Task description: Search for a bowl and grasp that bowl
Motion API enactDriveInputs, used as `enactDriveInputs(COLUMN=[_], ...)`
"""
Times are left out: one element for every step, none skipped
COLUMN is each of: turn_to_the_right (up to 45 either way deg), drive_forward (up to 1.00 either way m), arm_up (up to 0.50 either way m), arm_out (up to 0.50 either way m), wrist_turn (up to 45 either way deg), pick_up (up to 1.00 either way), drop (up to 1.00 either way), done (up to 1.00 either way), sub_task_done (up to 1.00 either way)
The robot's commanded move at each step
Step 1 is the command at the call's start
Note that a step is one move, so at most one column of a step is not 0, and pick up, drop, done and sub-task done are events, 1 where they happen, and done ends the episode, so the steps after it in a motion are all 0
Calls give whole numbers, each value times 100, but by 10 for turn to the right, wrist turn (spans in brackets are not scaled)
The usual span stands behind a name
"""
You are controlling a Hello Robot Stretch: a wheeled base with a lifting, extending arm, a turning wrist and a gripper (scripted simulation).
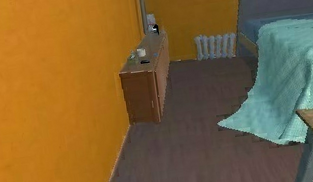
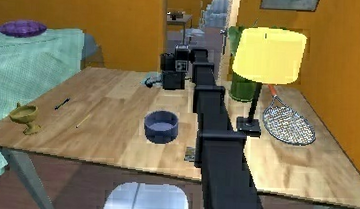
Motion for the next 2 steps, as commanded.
enactDriveInputs(turn_to_the_right=[0, 0], drive_forward=[0, 0], arm_up=[-30, 0], arm_out=[0, 0], wrist_turn=[0, 0], pick_up=[0, 100], drop=[0, 0], done=[0, 0], sub_task_done=[0, 0])
